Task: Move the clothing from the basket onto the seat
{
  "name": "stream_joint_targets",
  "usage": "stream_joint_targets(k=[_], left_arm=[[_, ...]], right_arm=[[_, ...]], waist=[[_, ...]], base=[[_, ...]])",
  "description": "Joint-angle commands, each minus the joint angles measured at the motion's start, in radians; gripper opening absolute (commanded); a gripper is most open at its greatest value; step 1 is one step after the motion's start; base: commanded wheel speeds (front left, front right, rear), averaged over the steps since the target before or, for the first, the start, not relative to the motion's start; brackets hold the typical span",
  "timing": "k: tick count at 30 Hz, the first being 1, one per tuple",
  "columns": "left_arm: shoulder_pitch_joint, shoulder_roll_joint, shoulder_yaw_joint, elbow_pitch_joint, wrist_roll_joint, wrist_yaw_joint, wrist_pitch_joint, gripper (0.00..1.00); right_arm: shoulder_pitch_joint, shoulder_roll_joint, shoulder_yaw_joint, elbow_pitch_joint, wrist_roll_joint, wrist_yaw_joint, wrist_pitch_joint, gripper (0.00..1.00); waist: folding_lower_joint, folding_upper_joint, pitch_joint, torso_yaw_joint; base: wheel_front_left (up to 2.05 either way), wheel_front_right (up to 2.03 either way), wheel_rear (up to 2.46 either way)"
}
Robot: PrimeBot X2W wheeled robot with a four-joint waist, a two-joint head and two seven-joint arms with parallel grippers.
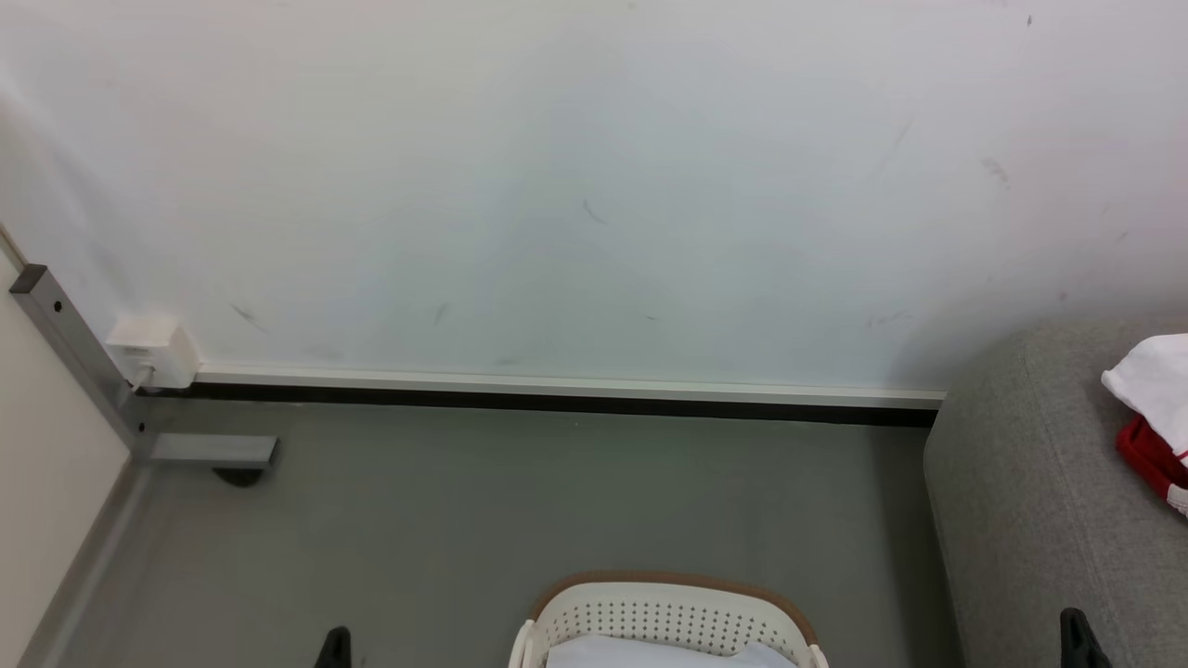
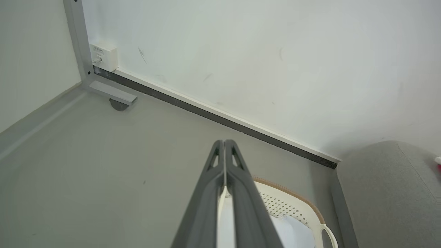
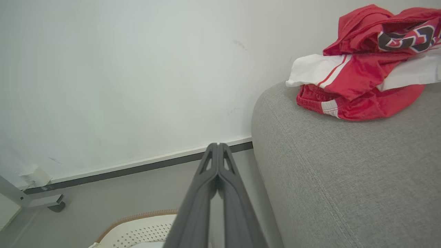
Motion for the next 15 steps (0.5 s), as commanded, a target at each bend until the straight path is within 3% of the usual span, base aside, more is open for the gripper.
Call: stream_joint_targets(k=[1, 15], left_arm=[[-0.031, 0.001, 0.015, -0.013, -0.042, -0.008, 0.01, 0.0], [-0.063, -0.015, 0.065, -0.016, -0.251, -0.05, 0.069, 0.0]], right_arm=[[-0.032, -0.008, 0.0, -0.017, 0.045, 0.0, 0.009, 0.0], [-0.066, -0.012, 0.005, -0.022, 0.281, -0.001, 0.068, 0.0]], waist=[[0.0, 0.0, 0.001, 0.0], [0.0, 0.0, 0.005, -0.003]], base=[[0.0, 0.0, 0.0], [0.0, 0.0, 0.0]])
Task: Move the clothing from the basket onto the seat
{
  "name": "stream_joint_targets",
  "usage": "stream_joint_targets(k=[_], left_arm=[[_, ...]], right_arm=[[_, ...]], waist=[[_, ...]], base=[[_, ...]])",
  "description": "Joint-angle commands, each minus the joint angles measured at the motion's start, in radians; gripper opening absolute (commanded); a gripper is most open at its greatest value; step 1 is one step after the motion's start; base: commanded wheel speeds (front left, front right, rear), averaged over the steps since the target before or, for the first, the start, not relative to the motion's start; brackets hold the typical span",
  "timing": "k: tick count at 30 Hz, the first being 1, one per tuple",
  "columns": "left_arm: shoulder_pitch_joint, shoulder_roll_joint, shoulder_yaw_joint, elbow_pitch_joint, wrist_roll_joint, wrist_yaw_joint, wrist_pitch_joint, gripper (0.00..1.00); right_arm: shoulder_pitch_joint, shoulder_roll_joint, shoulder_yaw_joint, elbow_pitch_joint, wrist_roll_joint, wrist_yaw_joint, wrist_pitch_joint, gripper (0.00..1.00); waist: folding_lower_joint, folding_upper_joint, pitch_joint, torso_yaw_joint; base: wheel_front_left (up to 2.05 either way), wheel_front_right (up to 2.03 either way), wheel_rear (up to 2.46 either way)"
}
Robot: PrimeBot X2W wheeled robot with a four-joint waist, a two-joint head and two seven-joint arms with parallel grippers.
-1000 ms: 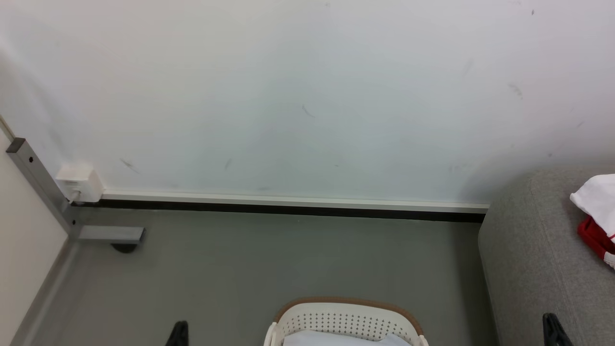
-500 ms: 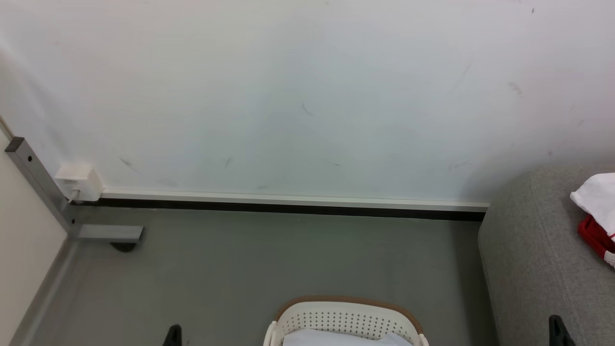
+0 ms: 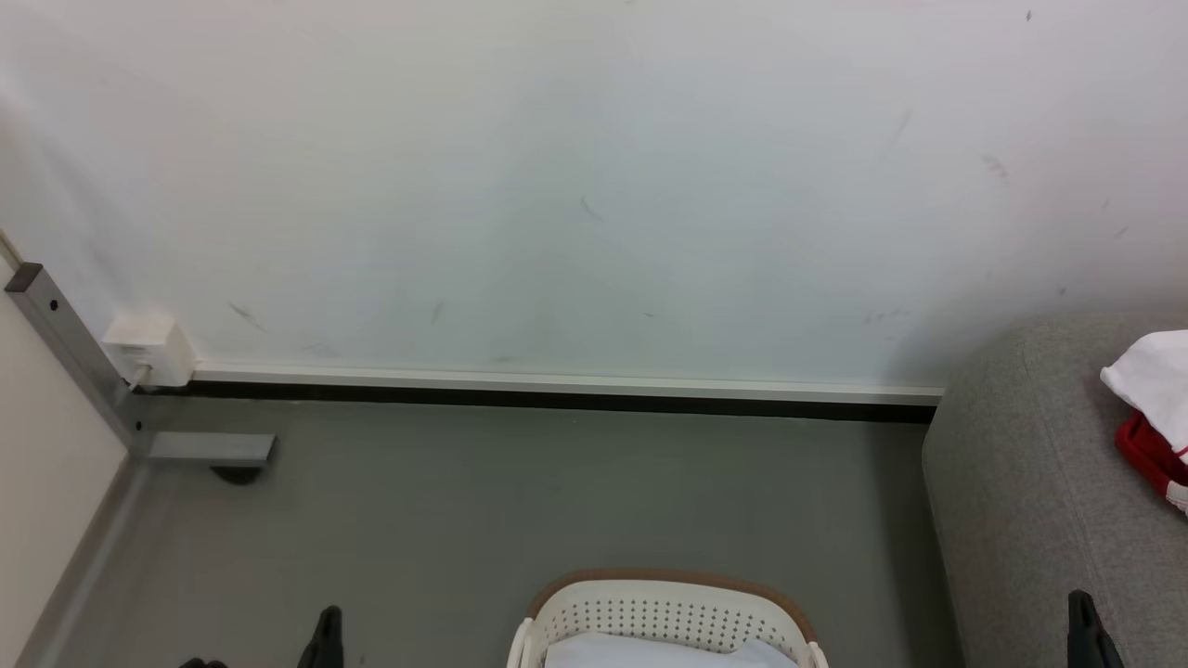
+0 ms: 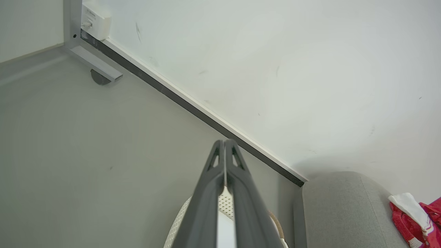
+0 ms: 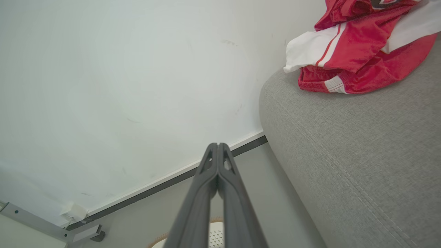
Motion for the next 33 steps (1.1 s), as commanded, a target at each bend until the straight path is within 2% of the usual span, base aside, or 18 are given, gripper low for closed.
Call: stream_joint_targets(k=[1, 33], left_arm=[[-0.028, 0.003, 0.014, -0.014, -0.041, -0.01, 0.009, 0.0], [-0.084, -0.026, 0.104, -0.016, -0.411, -0.085, 0.115, 0.0]], right_arm=[[-0.033, -0.01, 0.001, -0.016, 0.04, -0.001, 0.01, 0.0], [-0.094, -0.017, 0.007, -0.02, 0.46, -0.001, 0.116, 0.0]], waist=[[0.0, 0.0, 0.0, 0.0], [0.0, 0.0, 0.011, -0.007]], base=[[0.0, 0.0, 0.0], [0.0, 0.0, 0.0]])
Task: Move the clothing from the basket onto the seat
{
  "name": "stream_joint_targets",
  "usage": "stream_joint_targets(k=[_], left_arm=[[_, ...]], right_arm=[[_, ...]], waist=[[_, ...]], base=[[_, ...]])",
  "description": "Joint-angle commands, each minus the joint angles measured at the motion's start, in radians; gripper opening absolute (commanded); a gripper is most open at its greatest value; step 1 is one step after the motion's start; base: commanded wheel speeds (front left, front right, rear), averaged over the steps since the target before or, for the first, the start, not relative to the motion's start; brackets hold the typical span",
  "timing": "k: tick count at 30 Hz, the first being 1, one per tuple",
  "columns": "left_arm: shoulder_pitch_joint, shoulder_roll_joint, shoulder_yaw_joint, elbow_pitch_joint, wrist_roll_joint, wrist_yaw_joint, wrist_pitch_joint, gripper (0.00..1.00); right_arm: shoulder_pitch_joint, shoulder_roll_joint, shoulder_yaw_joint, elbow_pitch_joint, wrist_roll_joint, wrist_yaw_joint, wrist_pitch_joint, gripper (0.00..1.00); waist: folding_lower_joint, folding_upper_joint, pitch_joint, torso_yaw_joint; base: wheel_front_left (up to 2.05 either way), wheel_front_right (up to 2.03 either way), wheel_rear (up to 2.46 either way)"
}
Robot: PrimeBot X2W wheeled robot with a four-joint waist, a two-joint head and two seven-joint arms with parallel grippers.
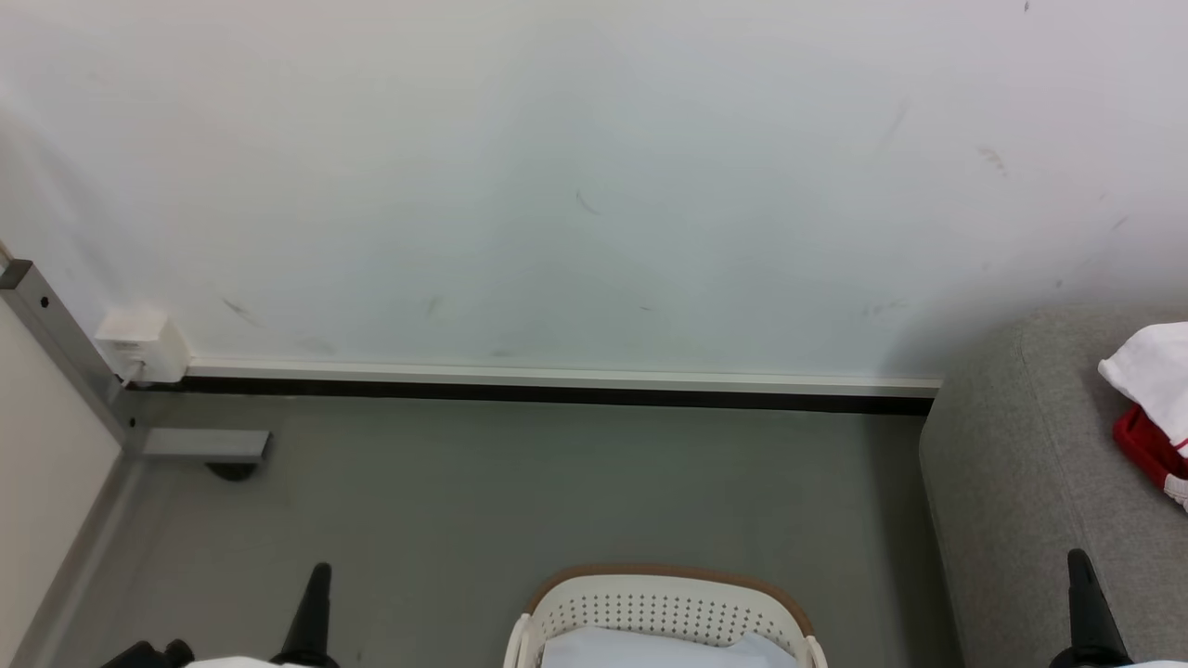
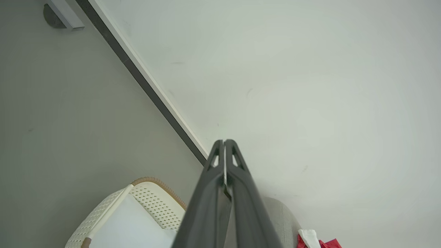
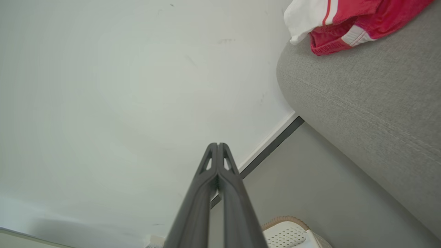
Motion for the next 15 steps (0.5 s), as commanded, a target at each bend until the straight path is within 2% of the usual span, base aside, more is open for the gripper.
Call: stream_joint_targets(k=[1, 15], left_arm=[[-0.023, 0.002, 0.012, -0.01, -0.038, -0.008, 0.008, 0.0], [-0.042, -0.009, 0.043, -0.011, -0.165, -0.034, 0.045, 0.0]], right_arm=[[-0.02, -0.011, 0.001, -0.013, 0.035, -0.001, 0.008, 0.0], [-0.043, -0.014, 0.003, -0.014, 0.181, -0.002, 0.045, 0.0]], waist=[[0.0, -0.0001, 0.001, 0.0], [0.0, -0.0001, 0.005, -0.003]], base=[[0.0, 0.0, 0.0], [0.0, 0.0, 0.0]])
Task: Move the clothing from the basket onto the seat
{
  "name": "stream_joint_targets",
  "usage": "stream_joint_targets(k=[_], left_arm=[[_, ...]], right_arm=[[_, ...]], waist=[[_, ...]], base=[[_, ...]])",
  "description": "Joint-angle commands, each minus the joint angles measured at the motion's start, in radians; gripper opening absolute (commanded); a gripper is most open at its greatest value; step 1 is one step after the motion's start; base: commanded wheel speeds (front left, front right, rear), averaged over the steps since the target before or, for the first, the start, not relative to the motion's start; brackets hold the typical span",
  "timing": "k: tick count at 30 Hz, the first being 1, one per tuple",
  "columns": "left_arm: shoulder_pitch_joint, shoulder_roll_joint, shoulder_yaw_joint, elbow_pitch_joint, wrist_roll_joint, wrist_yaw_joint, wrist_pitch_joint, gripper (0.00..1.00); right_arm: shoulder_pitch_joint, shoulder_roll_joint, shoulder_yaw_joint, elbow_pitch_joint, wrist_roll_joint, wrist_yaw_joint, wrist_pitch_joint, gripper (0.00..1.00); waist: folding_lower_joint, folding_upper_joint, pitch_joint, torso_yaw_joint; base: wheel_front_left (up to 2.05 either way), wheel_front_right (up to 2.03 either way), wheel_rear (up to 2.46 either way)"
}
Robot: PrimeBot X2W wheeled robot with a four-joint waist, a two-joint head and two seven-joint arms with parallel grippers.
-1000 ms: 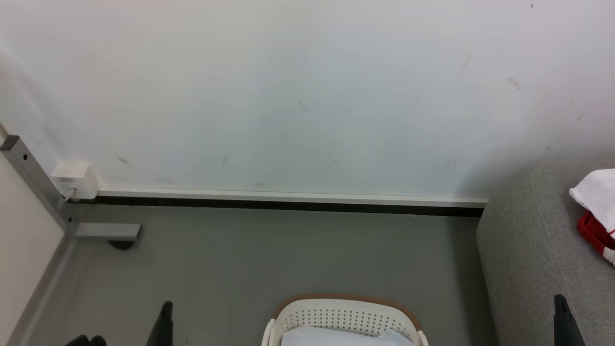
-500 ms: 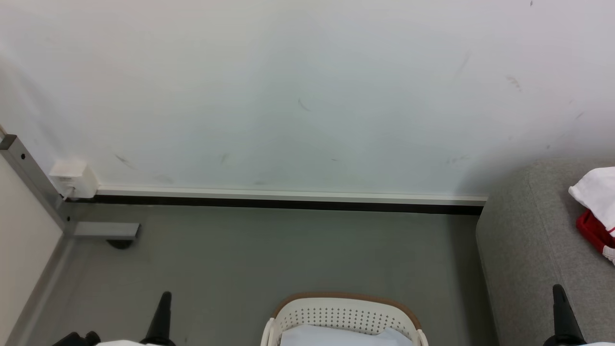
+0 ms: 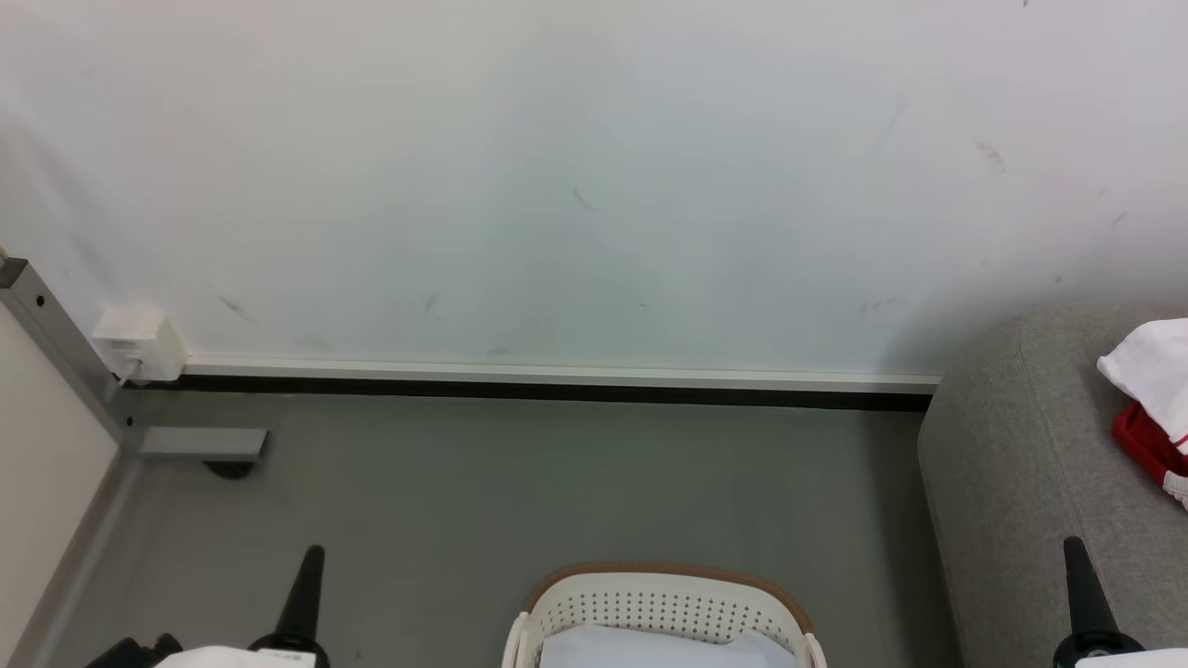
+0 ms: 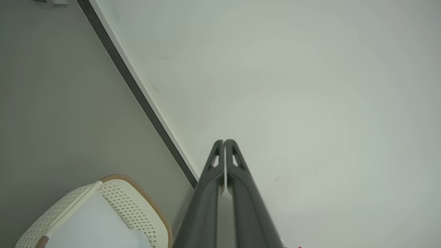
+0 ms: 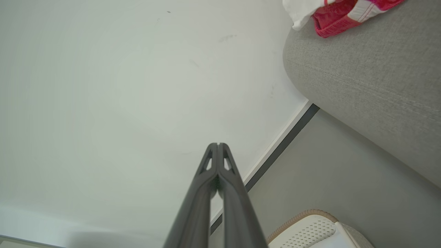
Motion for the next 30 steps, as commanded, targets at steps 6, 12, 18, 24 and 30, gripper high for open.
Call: stream_joint_targets(k=[6, 12, 18, 24, 30], left_arm=[[-0.026, -0.003, 0.019, -0.008, -0.067, -0.017, 0.019, 0.0], [-0.033, -0.007, 0.03, -0.008, -0.114, -0.027, 0.034, 0.0], [-0.041, -0.01, 0.042, -0.008, -0.159, -0.036, 0.047, 0.0], [-0.046, -0.014, 0.052, -0.008, -0.204, -0.045, 0.061, 0.0], [-0.052, -0.017, 0.062, -0.008, -0.246, -0.053, 0.07, 0.0]], right_arm=[[-0.027, -0.012, 0.001, -0.012, 0.07, -0.002, 0.017, 0.0], [-0.033, -0.013, 0.002, -0.012, 0.125, -0.002, 0.032, 0.0], [-0.043, -0.014, 0.002, -0.012, 0.177, -0.002, 0.045, 0.0], [-0.048, -0.014, 0.003, -0.013, 0.228, -0.002, 0.059, 0.0], [-0.055, -0.015, 0.004, -0.013, 0.276, -0.002, 0.071, 0.0]], waist=[[0.0, 0.0, 0.002, -0.001], [0.0, 0.0, 0.004, -0.002], [0.0, 0.0, 0.006, -0.004], [0.0, 0.0, 0.008, -0.005], [0.0, 0.0, 0.01, -0.006]], base=[[0.0, 0.0, 0.0], [0.0, 0.0, 0.0], [0.0, 0.0, 0.0], [0.0, 0.0, 0.0], [0.0, 0.0, 0.0]])
